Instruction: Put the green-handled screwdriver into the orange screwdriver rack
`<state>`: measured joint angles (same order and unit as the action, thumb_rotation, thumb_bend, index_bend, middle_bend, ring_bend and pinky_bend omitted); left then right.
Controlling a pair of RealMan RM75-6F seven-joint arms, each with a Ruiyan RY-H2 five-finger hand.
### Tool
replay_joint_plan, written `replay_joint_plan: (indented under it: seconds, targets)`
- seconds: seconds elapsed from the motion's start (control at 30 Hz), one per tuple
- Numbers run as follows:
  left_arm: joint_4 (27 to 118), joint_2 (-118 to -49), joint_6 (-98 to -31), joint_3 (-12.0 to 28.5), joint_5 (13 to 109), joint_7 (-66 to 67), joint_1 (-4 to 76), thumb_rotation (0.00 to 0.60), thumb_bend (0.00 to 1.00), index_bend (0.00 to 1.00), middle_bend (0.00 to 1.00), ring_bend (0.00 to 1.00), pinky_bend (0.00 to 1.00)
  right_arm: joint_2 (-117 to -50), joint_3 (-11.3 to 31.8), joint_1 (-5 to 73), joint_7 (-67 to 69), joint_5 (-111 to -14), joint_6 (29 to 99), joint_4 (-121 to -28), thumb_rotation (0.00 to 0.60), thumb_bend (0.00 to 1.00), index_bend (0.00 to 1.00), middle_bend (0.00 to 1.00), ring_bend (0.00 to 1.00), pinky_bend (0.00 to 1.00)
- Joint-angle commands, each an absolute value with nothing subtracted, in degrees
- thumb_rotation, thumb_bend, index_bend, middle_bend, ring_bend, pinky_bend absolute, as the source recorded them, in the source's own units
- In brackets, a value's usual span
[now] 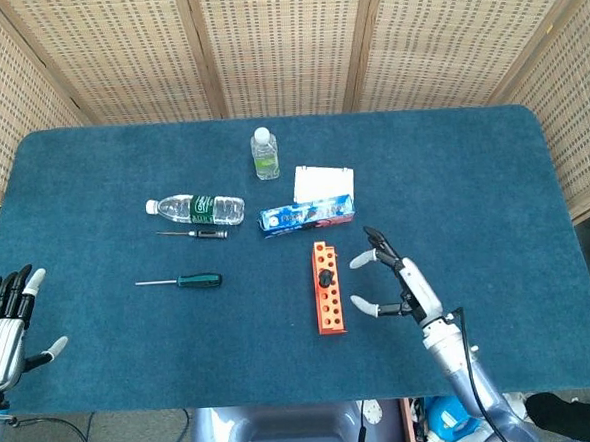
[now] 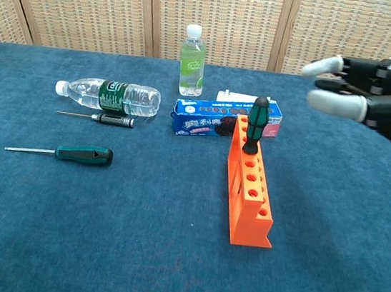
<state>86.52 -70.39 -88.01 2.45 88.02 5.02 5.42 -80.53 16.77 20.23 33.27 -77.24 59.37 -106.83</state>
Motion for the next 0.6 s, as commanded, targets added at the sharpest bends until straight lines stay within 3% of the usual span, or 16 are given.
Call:
replay_joint_plan:
  seconds: [0.03, 0.37, 0.6]
  targets:
    - [86.49, -70.38, -87.85, 2.39, 88.01, 5.13, 5.46, 0.600, 0.00, 0.00, 0.00, 0.00, 0.00, -78.24, 13.14, 17.69, 27.19, -84.22, 65.60, -99.94, 0.600, 0.22, 0.37, 0.00, 0.00, 0.00]
    - [87.07, -70.23, -88.19, 2.15, 88.44, 6.11, 5.28, 0.600, 0.00, 0.00, 0.00, 0.00, 0.00, -77.18, 6.68, 11.79, 7.55, -92.98, 78.81, -88.15, 0.600, 0.22, 0.19, 0.00, 0.00, 0.00]
    - [87.06, -70.02, -88.14, 2.16, 88.29, 6.17, 5.19, 0.600, 0.00, 0.00, 0.00, 0.00, 0.00, -77.94, 5.35, 8.58, -5.41, -94.11, 85.04, -84.36, 0.600, 0.22, 0.05, 0.00, 0.00, 0.00]
